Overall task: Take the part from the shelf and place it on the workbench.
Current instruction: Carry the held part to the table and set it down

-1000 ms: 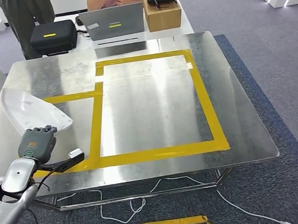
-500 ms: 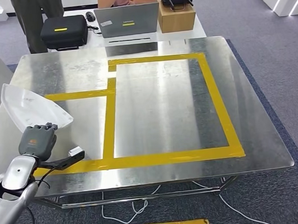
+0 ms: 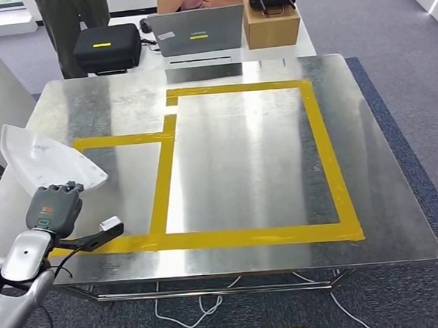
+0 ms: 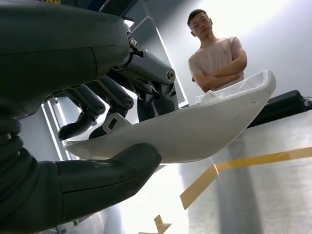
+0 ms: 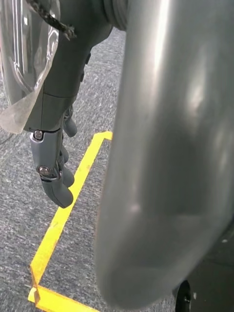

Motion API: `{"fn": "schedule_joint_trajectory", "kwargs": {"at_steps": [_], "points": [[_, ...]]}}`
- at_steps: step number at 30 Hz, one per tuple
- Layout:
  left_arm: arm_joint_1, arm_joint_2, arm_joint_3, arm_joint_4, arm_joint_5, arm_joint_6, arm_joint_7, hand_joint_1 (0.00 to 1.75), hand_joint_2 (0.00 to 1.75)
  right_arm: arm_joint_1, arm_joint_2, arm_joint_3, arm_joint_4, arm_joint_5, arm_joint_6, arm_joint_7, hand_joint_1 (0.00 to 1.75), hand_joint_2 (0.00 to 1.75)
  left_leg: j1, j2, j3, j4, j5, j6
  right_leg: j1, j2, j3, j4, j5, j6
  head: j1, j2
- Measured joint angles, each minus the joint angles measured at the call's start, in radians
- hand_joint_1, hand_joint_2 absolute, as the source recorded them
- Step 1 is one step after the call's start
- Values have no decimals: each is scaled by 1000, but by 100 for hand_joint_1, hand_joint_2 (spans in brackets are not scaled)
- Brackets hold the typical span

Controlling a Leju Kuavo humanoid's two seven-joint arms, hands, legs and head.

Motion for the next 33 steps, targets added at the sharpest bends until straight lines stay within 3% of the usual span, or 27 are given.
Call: {"fn": "schedule_joint_trajectory", "kwargs": {"at_steps": [1,4,6,10,20,33], "points": [[2,0,0,0,1,-1,-1,175,175,0,0,0,0,-8,1,0,0,0,2,2,7,-19,24,0,0,-3,4,0,-3,1,0,0],[1,1,0,0,9,0,-11,175,175,-1,0,4,1,-29,4,3,0,0,2,10,95,-201,122,6,1,-5,17,1,-12,9,0,0],[-1,1,0,0,17,0,-18,175,175,-1,-1,8,1,-40,5,6,0,0,-2,14,124,-267,132,10,5,-5,16,3,-17,13,2,0],[2,-1,-5,0,28,-3,-26,175,175,1,-6,16,2,-56,4,11,0,0,-6,12,127,-278,126,11,5,-7,17,-2,-17,9,3,0],[1,2,-28,4,83,-8,-90,175,175,1,-22,55,3,-102,-11,18,0,0,-9,12,128,-277,123,24,2,-6,25,-18,-9,29,3,0],[6,-2,-73,33,215,-29,-232,175,175,-2,-49,121,17,-159,-32,16,0,0,-7,12,128,-277,125,27,5,-6,25,-17,-8,30,2,0]]}}
